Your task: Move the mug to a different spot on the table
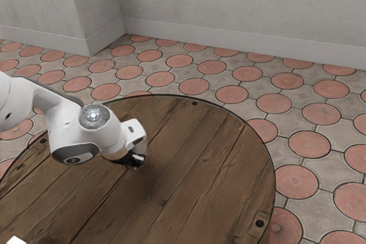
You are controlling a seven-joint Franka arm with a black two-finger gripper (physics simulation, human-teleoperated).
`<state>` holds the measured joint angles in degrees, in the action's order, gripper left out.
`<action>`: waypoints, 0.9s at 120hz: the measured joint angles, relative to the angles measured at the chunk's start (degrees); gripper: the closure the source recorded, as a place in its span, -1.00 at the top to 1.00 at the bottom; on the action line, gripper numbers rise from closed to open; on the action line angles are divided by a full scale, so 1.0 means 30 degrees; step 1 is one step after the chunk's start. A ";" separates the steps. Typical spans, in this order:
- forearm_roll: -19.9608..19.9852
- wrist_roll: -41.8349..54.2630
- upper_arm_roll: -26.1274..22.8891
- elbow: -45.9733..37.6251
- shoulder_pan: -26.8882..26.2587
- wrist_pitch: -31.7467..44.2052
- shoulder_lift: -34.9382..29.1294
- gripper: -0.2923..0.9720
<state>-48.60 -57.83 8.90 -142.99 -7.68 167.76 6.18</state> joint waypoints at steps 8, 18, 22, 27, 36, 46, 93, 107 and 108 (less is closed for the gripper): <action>-0.0311 0.0299 0.0014 -0.0005 0.0336 0.0227 0.0033 -0.57; -0.0540 0.0685 0.0007 -0.0092 0.0641 0.0481 0.0161 -0.59; -0.0597 0.0825 0.0000 -0.0148 0.0641 0.0633 0.0272 -0.59; -0.0650 0.0990 -0.0005 -0.0190 0.0616 0.0791 0.0355 -0.60; -0.0713 0.1237 -0.0010 -0.0227 0.0579 0.1003 0.0470 -0.62; -0.0749 0.1469 -0.0013 -0.0238 0.0524 0.1165 0.0588 -0.63; -0.0741 0.2232 -0.0010 -0.0681 0.0535 0.1451 0.0845 -0.58; -0.0756 0.2381 -0.0015 -0.0831 0.0514 0.1491 0.0732 -0.39; -0.0757 0.2391 -0.0014 -0.0839 0.0511 0.1494 0.0723 -0.37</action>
<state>-50.87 -50.66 8.86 -145.51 -6.15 172.24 8.35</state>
